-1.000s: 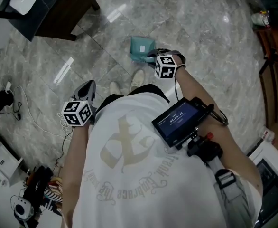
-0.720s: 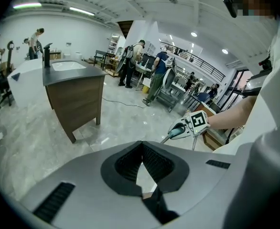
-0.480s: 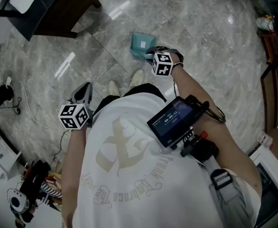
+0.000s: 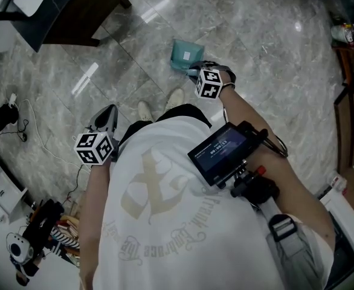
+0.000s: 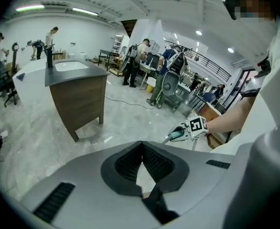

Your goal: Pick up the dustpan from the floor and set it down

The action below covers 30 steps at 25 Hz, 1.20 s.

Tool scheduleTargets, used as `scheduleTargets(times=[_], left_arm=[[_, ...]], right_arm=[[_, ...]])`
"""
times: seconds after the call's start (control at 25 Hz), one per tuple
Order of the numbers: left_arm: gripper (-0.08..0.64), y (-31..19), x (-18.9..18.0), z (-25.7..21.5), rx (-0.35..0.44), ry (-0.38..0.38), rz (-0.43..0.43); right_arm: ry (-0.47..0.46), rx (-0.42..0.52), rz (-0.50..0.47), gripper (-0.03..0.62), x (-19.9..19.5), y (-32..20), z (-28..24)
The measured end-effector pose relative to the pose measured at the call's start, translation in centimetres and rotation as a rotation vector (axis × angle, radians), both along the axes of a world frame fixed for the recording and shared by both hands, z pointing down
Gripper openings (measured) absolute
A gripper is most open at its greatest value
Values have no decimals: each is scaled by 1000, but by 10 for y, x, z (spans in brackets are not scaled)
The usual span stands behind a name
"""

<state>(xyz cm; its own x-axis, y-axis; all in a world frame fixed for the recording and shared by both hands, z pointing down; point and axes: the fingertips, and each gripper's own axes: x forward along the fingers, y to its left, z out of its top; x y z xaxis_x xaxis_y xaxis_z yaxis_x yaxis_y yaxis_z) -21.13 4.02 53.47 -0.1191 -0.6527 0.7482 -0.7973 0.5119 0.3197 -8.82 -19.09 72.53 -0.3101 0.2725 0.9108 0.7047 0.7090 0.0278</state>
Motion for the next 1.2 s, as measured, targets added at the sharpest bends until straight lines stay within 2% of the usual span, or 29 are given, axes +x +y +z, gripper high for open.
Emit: scheduleTargets(times=[0.24,0.4,0.8,1.2], left_arm=[[12,-7,-9,-1,4,2,17],[12,-16,-4,-2,16,-8,33],[12,-29,-14,9,46,-13,67],[12,-56,-29,14,108,6,114]], right_arm=[[1,-16,12,118,-13,3,-2],[-24,-14,43,161,-11,-1,-8],[-69,-11,175,186,-17,-20,-14],[-94,24,358,190,6,-51,-32]])
